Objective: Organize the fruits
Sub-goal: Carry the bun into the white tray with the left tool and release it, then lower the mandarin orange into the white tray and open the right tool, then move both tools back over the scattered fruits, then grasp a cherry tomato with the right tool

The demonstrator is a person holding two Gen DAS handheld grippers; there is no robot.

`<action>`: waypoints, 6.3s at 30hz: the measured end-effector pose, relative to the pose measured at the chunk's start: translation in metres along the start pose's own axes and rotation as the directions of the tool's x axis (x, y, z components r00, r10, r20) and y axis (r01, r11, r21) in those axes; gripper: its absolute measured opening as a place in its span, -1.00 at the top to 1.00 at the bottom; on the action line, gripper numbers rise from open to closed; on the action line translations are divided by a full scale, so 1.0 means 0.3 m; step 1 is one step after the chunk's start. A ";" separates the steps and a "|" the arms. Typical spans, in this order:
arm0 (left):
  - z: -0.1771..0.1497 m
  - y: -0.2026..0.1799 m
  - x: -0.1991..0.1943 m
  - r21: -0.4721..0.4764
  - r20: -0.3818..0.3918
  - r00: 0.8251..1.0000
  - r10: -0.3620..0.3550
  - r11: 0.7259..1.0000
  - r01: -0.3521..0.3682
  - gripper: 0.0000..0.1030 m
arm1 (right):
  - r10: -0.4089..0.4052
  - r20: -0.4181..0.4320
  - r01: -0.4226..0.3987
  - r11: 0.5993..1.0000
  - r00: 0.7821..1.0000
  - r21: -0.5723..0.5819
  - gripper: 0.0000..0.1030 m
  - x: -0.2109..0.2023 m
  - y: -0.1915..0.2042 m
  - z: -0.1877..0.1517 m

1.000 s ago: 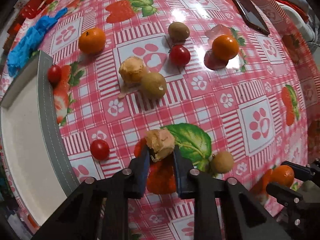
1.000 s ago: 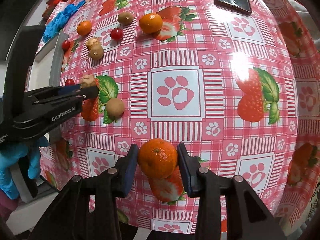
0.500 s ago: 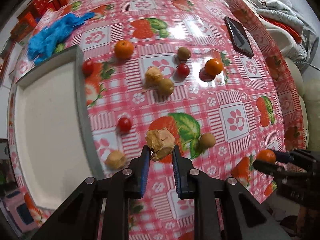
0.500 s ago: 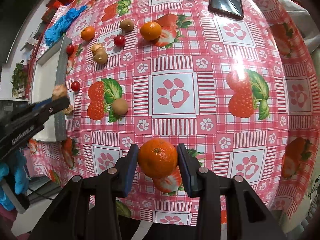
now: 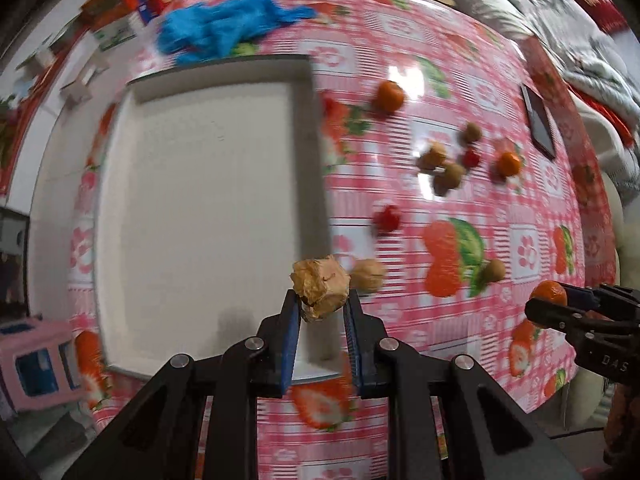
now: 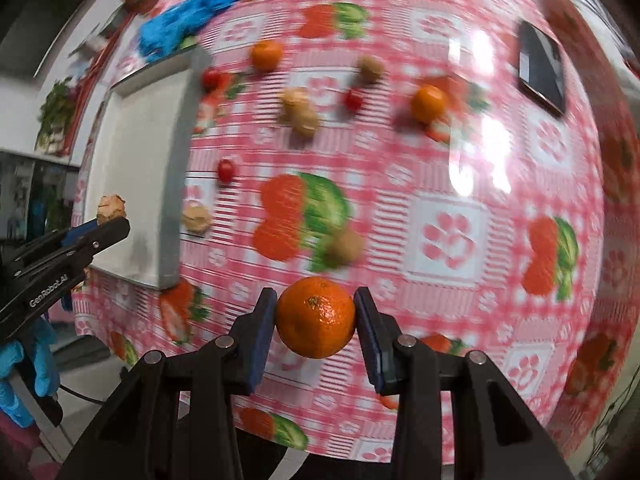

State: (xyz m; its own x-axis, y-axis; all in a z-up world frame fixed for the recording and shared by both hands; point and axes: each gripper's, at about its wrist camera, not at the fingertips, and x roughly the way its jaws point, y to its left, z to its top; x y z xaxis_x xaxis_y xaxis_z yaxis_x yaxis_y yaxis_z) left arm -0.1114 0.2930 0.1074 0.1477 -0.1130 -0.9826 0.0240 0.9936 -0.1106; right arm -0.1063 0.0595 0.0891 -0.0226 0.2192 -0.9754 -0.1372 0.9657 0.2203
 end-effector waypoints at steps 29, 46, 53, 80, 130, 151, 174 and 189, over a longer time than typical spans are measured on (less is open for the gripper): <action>-0.119 0.360 0.215 -0.101 -0.138 0.982 0.126 0.985 -0.141 -0.06 | -0.085 -0.068 0.070 0.979 0.994 -0.191 -0.66 0.191 0.319 0.108; -0.126 0.440 0.216 -0.067 -0.129 0.978 0.165 0.982 -0.175 -0.41 | -0.077 -0.103 0.027 0.907 0.992 -0.421 -0.41 0.352 0.498 0.032; -0.165 0.442 0.143 -0.088 -0.096 0.983 0.159 0.982 -0.168 -0.41 | -0.024 -0.108 -0.026 0.900 0.994 -0.436 0.17 0.396 0.579 0.037; -0.174 0.413 0.004 -0.133 -0.044 0.978 0.202 0.969 -0.206 -0.42 | 0.118 -0.016 -0.116 0.928 0.993 -0.354 -0.63 0.196 0.628 0.083; -0.017 0.075 -0.020 -0.051 -0.016 0.991 0.134 0.989 -0.135 -0.42 | -0.243 0.242 0.269 0.960 0.939 -0.078 -0.84 0.095 0.132 0.656; -0.149 0.202 0.060 -0.133 -0.088 0.991 0.098 0.985 -0.109 -0.42 | -0.194 0.333 0.335 0.831 0.923 -0.443 -0.84 0.185 0.337 0.635; -0.257 0.220 0.107 -0.167 -0.157 0.979 0.128 0.974 -0.154 -0.42 | -0.034 0.191 0.181 0.505 0.981 -0.844 0.49 0.332 0.552 0.556; -0.075 -0.102 0.084 0.109 -0.022 0.996 0.086 0.991 -0.083 -0.42 | 0.058 0.139 0.005 0.909 0.989 -0.416 0.49 0.048 0.162 0.371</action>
State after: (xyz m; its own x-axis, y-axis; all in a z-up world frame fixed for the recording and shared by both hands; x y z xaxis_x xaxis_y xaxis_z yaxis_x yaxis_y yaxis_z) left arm -0.1305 0.2598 0.0825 0.1279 -0.0271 -0.9914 0.1189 0.9928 -0.0118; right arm -0.0031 0.1250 0.0868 0.1072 0.2917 -0.9505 -0.5369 0.8216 0.1916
